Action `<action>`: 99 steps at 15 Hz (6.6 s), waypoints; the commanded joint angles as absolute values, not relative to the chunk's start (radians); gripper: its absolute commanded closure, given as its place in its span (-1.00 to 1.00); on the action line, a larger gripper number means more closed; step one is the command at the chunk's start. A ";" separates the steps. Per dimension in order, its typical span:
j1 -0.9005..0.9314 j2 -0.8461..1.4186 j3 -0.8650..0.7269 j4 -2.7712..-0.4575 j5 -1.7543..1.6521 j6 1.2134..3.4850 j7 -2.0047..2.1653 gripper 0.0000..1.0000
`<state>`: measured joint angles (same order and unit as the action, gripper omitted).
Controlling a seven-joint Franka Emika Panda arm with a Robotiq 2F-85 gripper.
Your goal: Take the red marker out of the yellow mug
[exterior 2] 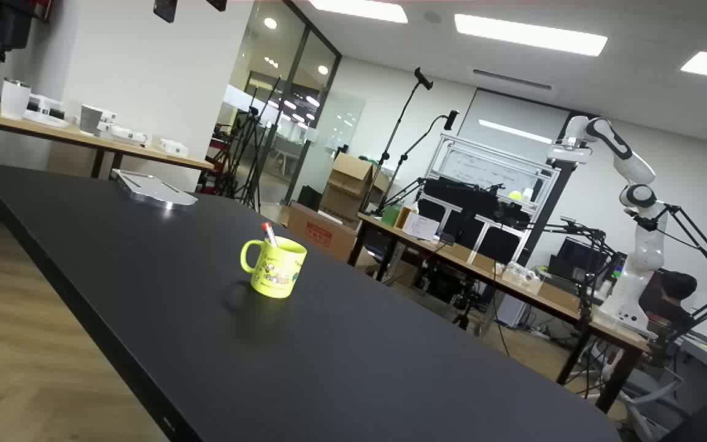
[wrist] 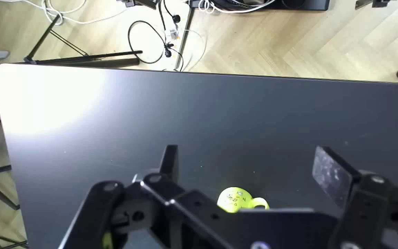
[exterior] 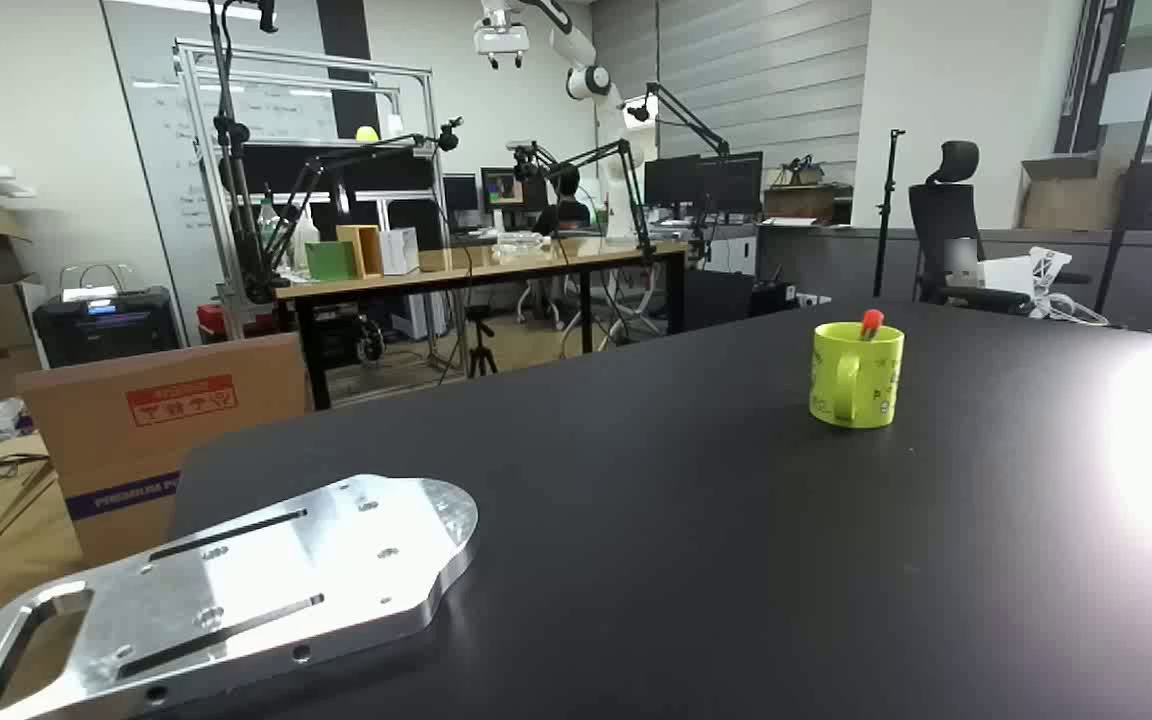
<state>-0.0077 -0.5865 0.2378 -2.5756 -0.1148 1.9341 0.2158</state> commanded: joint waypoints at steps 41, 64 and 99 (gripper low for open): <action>0.140 0.266 0.107 -2.131 -0.555 2.227 0.017 -1.00; 0.190 0.500 -0.001 -2.024 -0.820 2.394 0.238 -1.00; -0.037 0.026 -0.090 -2.245 -0.243 2.195 -0.055 0.90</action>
<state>0.0472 0.0634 -0.0538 -2.1914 -0.3715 2.2190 0.0858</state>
